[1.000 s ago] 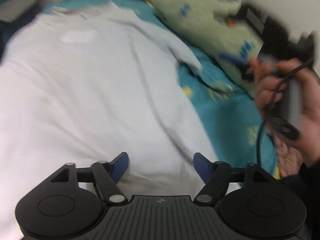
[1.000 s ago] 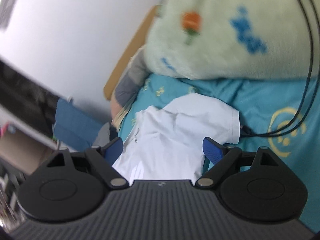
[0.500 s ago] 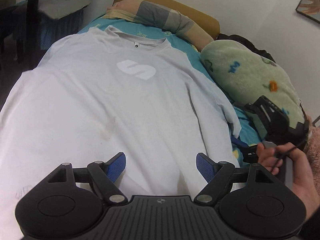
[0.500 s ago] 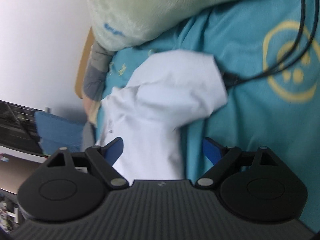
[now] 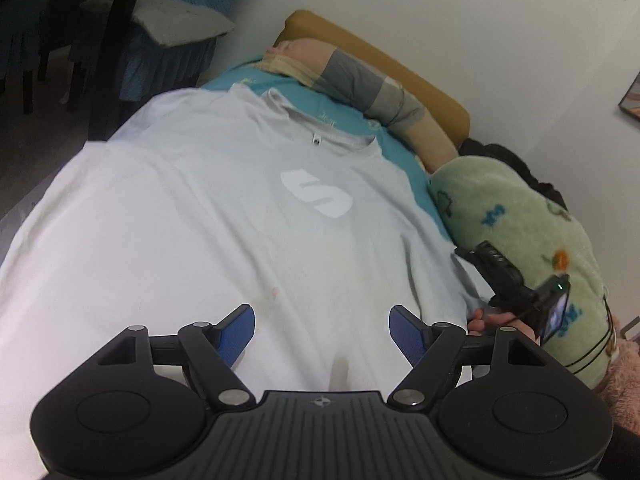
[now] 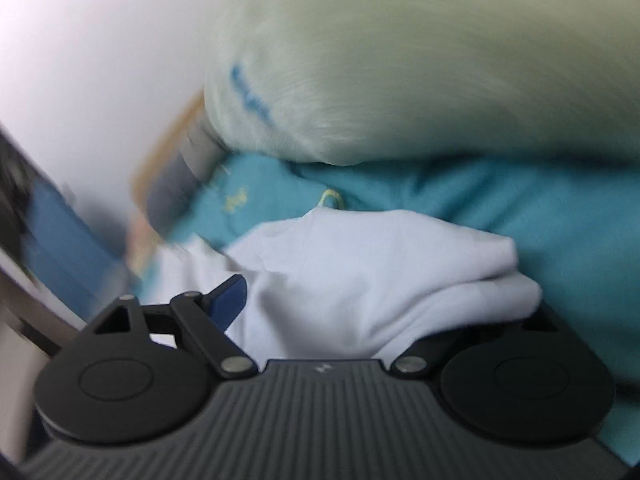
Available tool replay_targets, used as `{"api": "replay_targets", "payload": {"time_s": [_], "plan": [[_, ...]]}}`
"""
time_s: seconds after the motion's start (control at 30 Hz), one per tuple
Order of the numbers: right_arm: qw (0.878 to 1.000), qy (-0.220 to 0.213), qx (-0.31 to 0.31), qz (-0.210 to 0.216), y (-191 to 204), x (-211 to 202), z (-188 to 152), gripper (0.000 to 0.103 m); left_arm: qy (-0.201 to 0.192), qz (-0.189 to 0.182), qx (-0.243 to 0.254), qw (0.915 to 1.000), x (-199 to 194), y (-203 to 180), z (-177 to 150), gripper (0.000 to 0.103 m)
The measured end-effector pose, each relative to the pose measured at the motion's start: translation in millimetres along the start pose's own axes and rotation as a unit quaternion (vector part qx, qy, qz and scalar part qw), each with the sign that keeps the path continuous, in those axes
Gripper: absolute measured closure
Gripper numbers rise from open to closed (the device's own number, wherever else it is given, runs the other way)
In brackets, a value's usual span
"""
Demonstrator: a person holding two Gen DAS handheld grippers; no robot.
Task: Fold clothes
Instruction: 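Grasp the T-shirt side edge with the right gripper and lift it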
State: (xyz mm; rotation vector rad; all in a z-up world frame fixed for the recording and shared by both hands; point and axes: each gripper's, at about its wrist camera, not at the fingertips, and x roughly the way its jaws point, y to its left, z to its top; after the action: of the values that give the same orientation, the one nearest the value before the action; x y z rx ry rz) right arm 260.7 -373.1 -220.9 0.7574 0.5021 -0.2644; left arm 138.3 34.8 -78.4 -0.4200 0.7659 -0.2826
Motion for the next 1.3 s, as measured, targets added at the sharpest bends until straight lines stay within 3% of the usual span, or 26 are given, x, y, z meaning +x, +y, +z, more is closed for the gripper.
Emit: {"api": "replay_targets", "payload": {"time_s": [0.13, 0.2, 0.3, 0.37, 0.47, 0.7, 0.8, 0.87, 0.97, 1.07, 1.2, 1.23, 1.27, 1.3], "plan": [[0.998, 0.012, -0.043, -0.032, 16, 9, 13, 0.015, -0.014, 0.003, 0.002, 0.9999, 5, -1, 7, 0.027], [0.998, 0.013, -0.053, -0.037, 17, 1, 11, 0.025, -0.016, 0.006, 0.000, 0.9999, 7, -1, 9, 0.027], [0.997, 0.011, -0.071, -0.043, 18, -11, 8, 0.051, -0.023, 0.007, 0.000, 0.9997, 5, 3, 11, 0.027], [0.995, 0.001, -0.094, -0.042, 13, -23, 2, 0.078, -0.021, 0.007, -0.003, 0.9997, 4, 6, 11, 0.027], [0.995, -0.015, -0.091, -0.030, 9, -41, 2, 0.090, -0.017, -0.003, -0.014, 0.9998, 3, 10, 11, 0.027], [0.996, -0.037, -0.077, -0.002, 15, -53, 10, 0.092, -0.022, -0.024, -0.042, 0.9986, -4, 23, 13, 0.027], [0.996, -0.046, -0.071, 0.010, 17, -58, 14, 0.087, -0.023, -0.022, -0.055, 0.9980, -4, 30, 16, 0.027], [0.997, -0.026, -0.073, -0.011, 11, -47, 8, 0.068, -0.020, -0.021, -0.068, 0.9973, -3, 36, 18, 0.027], [0.997, 0.002, -0.077, -0.023, -3, -26, -7, 0.048, -0.009, -0.027, -0.092, 0.9953, 0, 42, 18, 0.027], [0.997, -0.003, -0.079, -0.018, -5, -18, -4, 0.043, -0.003, -0.029, -0.096, 0.9950, 4, 43, 17, 0.027], [0.991, -0.045, -0.123, -0.021, 10, -14, 8, 0.044, -0.008, -0.027, -0.077, 0.9966, 6, 35, 16, 0.027], [0.990, -0.039, -0.136, -0.023, 16, -9, 11, 0.051, -0.011, -0.026, -0.071, 0.9971, 7, 32, 16, 0.027], [0.988, -0.029, -0.152, -0.026, 26, -3, 14, 0.073, -0.013, -0.025, -0.064, 0.9975, 7, 29, 16, 0.027], [0.984, -0.022, -0.173, -0.032, 36, -1, 15, 0.086, -0.015, -0.025, -0.058, 0.9979, 7, 27, 16, 0.027]]}}
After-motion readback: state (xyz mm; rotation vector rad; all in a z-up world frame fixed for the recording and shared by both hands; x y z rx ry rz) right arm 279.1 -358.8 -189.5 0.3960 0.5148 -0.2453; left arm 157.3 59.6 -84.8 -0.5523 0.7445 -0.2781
